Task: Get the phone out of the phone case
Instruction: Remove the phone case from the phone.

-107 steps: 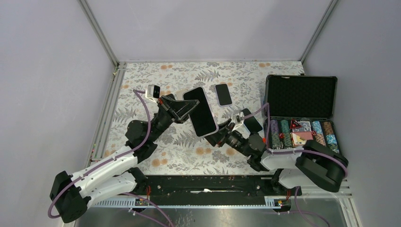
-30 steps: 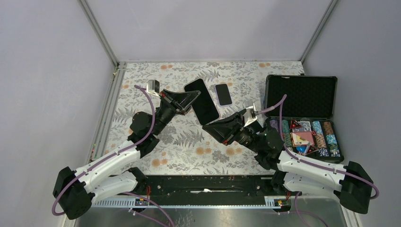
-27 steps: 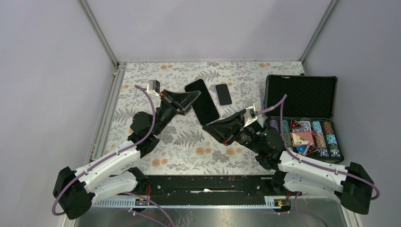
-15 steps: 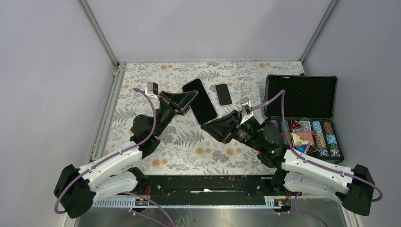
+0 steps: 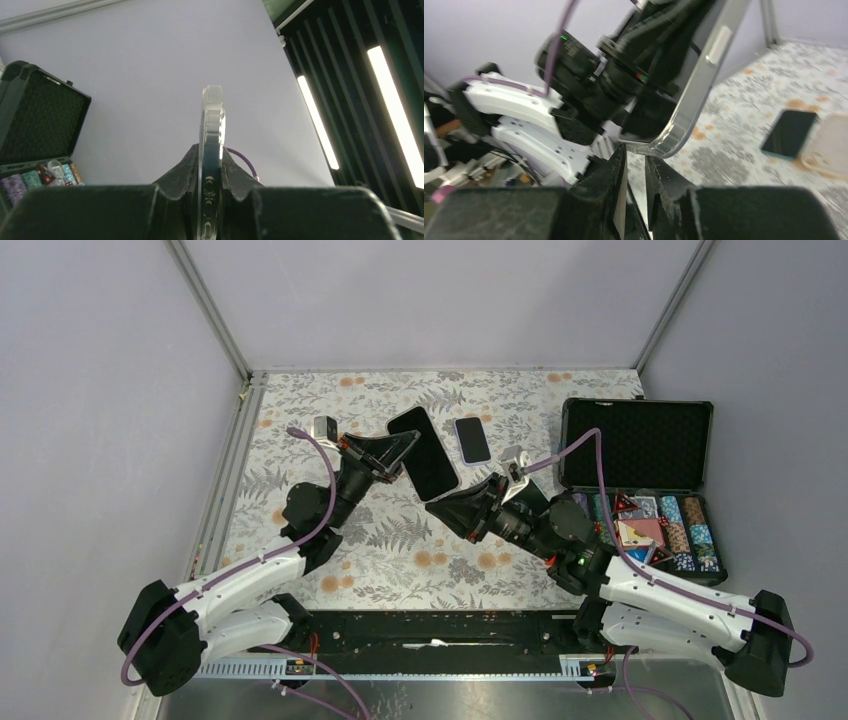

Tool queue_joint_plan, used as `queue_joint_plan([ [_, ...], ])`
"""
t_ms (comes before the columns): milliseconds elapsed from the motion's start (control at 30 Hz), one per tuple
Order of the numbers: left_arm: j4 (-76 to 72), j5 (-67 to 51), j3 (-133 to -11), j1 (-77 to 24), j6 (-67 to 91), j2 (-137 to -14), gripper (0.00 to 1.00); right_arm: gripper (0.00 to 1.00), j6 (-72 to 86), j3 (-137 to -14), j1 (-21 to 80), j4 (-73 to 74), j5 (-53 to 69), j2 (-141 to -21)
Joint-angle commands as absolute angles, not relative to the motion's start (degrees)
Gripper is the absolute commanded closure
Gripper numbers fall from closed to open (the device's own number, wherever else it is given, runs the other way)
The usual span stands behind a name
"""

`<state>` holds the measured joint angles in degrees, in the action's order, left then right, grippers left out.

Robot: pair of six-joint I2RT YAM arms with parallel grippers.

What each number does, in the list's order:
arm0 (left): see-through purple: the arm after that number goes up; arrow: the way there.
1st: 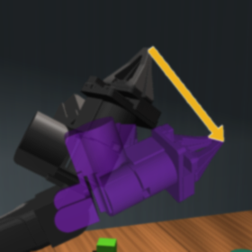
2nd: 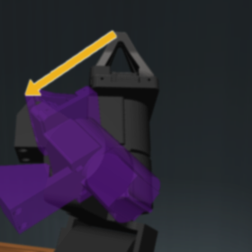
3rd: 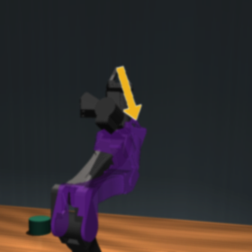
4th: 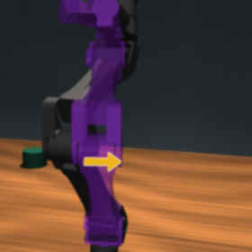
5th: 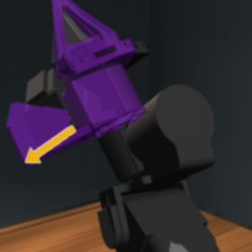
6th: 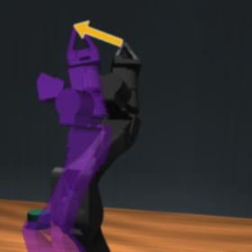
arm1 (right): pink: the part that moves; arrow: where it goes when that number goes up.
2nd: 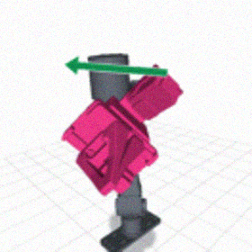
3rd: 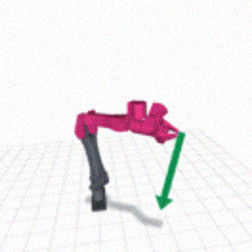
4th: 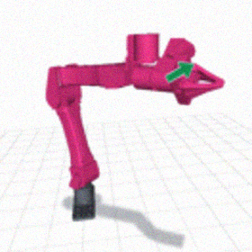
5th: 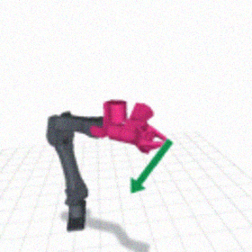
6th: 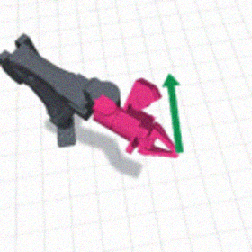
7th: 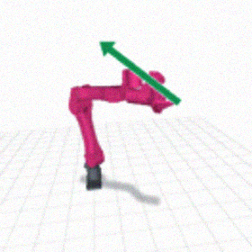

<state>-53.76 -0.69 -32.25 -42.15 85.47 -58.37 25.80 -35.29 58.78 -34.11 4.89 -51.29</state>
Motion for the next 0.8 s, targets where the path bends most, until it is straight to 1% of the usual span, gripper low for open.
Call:
queue_joint_plan([
  [0, -65.9, -5.7, -34.2, -44.5, 90.5, -56.1, 1.00, 1.00, 16.7, -33.0, 57.1, -18.8, -9.0, -53.0],
  [433, -68.7, -5.4, -32.7, -44.5, 91.3, -56.6, 1.00, 1.00, 17.2, -33.3, 56.5, -16.9, -10.1, -51.8],
  [467, -68.5, -5.4, -32.7, -44.5, 91.2, -56.4, 1.00, 0.98, 17.8, -33.0, 56.5, -17.6, -9.9, -51.3],
  [500, -68.3, -5.4, -32.6, -44.4, 90.9, -56.1, 1.00, 0.95, 18.7, -32.8, 56.6, -18.2, -9.5, -50.6],
  [533, -68.0, -5.5, -32.5, -44.0, 90.5, -55.8, 1.00, 0.88, 19.7, -32.6, 56.5, -18.7, -9.1, -49.7],
  [600, -67.1, -5.4, -31.9, -43.1, 89.6, -55.0, 1.00, 0.68, 21.4, -31.8, 56.4, -20.5, -7.4, -47.3],
  [667, -65.5, -5.3, -31.2, -41.9, 88.7, -54.3, 1.00, 0.50, 22.6, -31.2, 56.1, -22.4, -4.4, -44.7],
  [700, -64.8, -5.2, -31.0, -41.3, 88.6, -54.0, 1.00, 0.45, 22.9, -31.2, 56.0, -22.8, -3.5, -43.5],
  [767, -64.8, -5.2, -30.3, -40.3, 88.6, -53.9, 1.00, 0.39, 23.1, -32.1, 55.6, -22.6, -0.7, -41.9],
])
